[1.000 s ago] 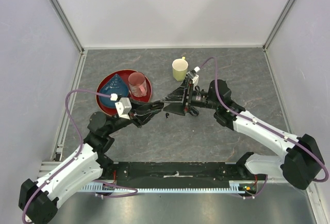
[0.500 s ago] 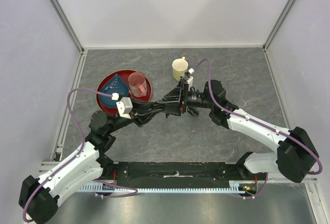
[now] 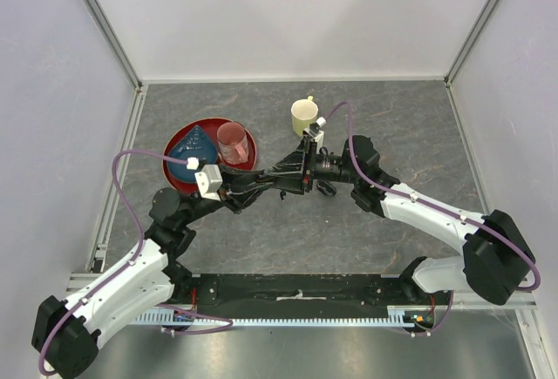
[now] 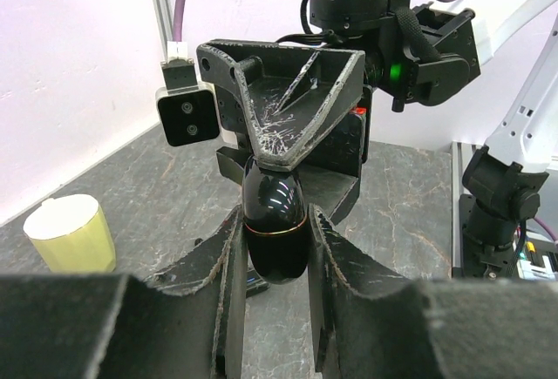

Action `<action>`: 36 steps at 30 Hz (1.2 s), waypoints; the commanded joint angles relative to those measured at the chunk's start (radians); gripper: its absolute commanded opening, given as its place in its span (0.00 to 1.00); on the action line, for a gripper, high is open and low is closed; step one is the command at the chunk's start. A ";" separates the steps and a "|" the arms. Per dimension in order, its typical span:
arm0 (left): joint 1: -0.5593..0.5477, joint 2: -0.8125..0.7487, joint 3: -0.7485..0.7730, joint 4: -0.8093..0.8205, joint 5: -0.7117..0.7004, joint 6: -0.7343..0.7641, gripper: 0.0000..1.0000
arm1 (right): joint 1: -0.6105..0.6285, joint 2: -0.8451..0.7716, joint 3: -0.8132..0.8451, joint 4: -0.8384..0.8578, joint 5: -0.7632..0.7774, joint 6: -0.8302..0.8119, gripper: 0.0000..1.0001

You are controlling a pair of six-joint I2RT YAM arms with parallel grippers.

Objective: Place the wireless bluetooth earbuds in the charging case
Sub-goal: Pick up the charging case at the center of the board.

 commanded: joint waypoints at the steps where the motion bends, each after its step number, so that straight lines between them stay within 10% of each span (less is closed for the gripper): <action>1: -0.004 0.017 0.024 0.022 0.027 0.028 0.03 | 0.014 0.003 0.004 0.088 -0.002 0.048 0.39; 8: -0.004 0.028 0.029 0.019 0.007 -0.014 0.24 | 0.016 0.002 -0.009 0.116 -0.001 0.066 0.13; 16: -0.004 0.032 0.001 0.080 -0.037 -0.053 0.39 | 0.017 0.000 -0.050 0.199 0.022 0.123 0.11; 36: -0.012 0.108 -0.045 0.278 -0.096 -0.124 0.39 | 0.022 0.008 -0.087 0.255 0.060 0.186 0.09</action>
